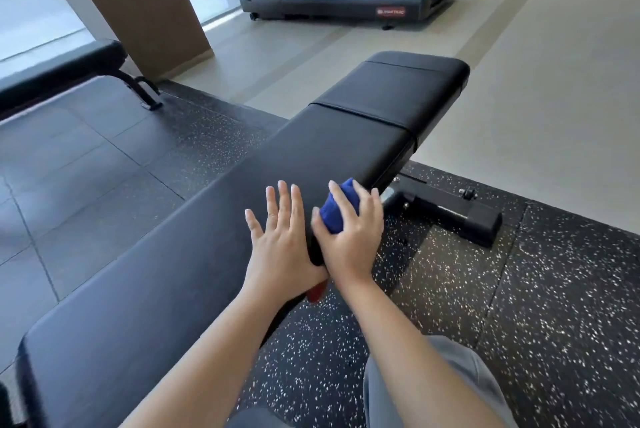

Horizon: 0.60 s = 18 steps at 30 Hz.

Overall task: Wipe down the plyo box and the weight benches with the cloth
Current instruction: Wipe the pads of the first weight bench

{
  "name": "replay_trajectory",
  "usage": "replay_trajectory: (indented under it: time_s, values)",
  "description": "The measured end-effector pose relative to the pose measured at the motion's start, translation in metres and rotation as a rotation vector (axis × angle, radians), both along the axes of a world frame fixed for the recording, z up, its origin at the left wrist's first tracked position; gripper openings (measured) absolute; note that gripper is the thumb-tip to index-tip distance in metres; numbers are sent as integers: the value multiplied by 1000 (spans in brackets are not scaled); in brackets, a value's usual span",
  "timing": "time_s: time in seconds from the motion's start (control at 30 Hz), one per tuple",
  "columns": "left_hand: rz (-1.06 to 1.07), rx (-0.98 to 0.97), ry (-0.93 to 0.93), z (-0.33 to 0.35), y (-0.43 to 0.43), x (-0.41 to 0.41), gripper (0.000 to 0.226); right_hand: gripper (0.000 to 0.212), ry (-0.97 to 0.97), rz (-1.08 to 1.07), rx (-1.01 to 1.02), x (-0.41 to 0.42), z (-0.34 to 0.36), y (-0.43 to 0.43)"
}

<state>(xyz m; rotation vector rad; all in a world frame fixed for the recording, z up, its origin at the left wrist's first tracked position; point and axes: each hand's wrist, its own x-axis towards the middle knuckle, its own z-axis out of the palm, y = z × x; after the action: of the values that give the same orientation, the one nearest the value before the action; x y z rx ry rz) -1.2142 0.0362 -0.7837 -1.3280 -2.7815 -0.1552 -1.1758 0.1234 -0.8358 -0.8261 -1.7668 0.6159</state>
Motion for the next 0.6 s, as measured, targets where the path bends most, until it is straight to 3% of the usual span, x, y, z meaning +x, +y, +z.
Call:
replay_trajectory:
  time_s: [0.13,0.33,0.6]
  values:
    - [45,-35,-24,6,-9,4,117,43,-126,40,145,7,-1,33]
    - [9,-60,128,1,-77,12,107,45,-60,-37,-93,-4,4,64]
    - [83,-51,77,-5,-108,17,115,39,30,73,-33,16,-7,-81]
